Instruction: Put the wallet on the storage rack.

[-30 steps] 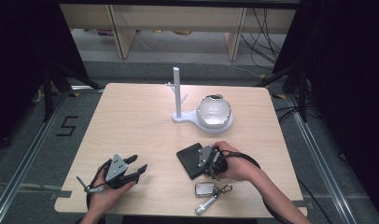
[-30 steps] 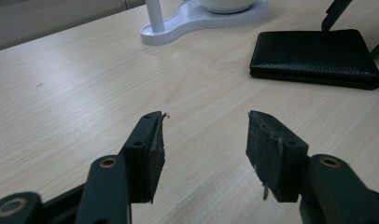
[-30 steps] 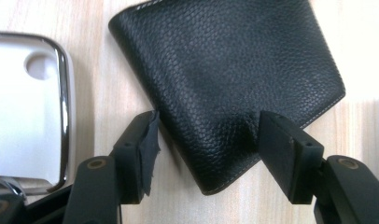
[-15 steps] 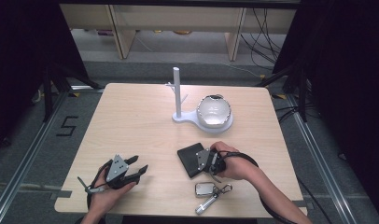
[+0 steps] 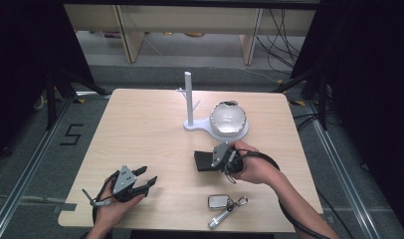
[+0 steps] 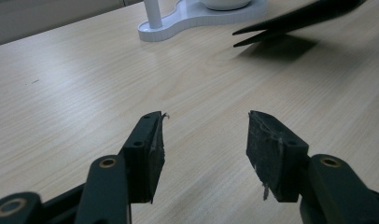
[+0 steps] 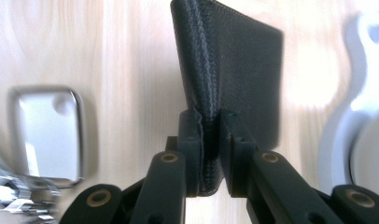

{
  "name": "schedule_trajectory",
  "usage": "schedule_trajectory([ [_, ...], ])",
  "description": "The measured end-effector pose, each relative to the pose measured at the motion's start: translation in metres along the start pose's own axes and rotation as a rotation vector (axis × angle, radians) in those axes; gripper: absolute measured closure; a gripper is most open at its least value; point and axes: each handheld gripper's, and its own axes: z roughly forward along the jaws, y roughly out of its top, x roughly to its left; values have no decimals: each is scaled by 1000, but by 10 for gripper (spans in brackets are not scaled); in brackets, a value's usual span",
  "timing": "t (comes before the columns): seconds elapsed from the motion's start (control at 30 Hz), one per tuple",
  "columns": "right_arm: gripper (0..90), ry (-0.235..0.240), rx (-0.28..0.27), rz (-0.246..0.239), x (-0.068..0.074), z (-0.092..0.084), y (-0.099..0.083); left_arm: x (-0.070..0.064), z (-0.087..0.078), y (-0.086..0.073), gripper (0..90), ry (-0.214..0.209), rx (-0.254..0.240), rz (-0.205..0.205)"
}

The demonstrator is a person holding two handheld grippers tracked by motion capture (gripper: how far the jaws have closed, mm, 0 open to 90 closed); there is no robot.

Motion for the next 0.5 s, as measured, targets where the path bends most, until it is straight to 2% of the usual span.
schedule_trajectory([
  [0.03,808,26,1,62,-5,-6,2,0,-1,0,457,0,10,2],
  [0.07,810,68,-3,150,-10,-13,5,0,0,0,457,1,2,-1],
  [0.1,811,90,-32,170,-18,-18,7,0,0,0,457,0,0,-1],
  [0.17,815,114,-26,265,-29,-27,8,0,-1,0,458,-3,9,0],
  [0.23,816,147,7,351,-38,-34,9,0,-1,0,457,-4,9,1],
  [0.3,817,169,43,384,-47,-36,10,0,-1,0,457,-4,9,0],
  [0.4,818,201,92,394,-57,-36,10,0,-1,-1,457,-2,6,-3],
  [0.43,818,209,120,411,-60,-37,10,1,-1,-1,457,-2,8,-2],
  [0.47,819,226,124,403,-62,-36,10,1,-1,-1,457,-2,7,-3],
  [0.5,819,231,134,416,-64,-37,10,1,-1,-1,457,-2,6,-4],
])
